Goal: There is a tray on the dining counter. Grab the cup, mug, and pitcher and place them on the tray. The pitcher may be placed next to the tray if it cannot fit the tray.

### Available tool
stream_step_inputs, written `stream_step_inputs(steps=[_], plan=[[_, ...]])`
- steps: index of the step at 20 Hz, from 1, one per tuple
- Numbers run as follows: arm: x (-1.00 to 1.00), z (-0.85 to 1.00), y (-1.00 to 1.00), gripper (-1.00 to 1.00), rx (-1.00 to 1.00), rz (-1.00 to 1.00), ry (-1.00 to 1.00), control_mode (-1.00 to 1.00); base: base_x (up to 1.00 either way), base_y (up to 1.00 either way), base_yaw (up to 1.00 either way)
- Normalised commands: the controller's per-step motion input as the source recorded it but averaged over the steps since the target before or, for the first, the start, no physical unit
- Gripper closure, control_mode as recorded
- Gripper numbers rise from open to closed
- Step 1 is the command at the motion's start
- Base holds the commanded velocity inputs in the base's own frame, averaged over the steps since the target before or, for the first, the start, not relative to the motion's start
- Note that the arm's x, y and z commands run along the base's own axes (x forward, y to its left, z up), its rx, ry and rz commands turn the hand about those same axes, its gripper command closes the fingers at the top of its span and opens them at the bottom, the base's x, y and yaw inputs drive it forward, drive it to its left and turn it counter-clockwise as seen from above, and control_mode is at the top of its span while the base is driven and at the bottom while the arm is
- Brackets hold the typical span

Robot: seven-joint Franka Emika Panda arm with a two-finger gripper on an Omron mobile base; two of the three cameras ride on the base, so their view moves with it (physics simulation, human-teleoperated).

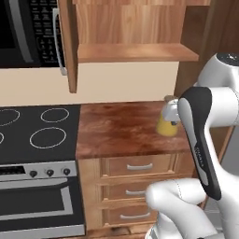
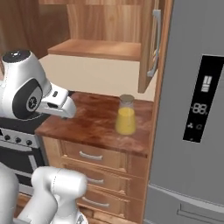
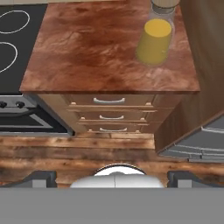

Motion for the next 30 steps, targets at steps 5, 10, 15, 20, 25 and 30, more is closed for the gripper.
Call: stream_step_inputs(steps=[5, 10, 15, 20, 25, 30], plan=[[0.00, 0.00, 0.00, -1.00, 0.00, 0.00, 0.00, 1.00, 0.53, -0.07, -0.17], [0.00, 0.00, 0.00, -1.00, 0.00, 0.00, 0.00, 1.00, 0.67, 0.00, -0.16], [0.00, 0.00, 0.00, -1.00, 0.00, 0.00, 0.00, 1.00, 0.56, 0.00, -0.11], [0.00, 0.00, 0.00, -1.00, 0.00, 0.00, 0.00, 1.00, 0.23, -0.11, -0.01], [0.00, 0.00, 0.00, -1.00, 0.00, 0.00, 0.00, 1.00, 0.00, -0.02, -0.06], [0.00, 0.00, 0.00, -1.00, 0.00, 0.00, 0.00, 1.00, 0.03, 0.00, -0.14]])
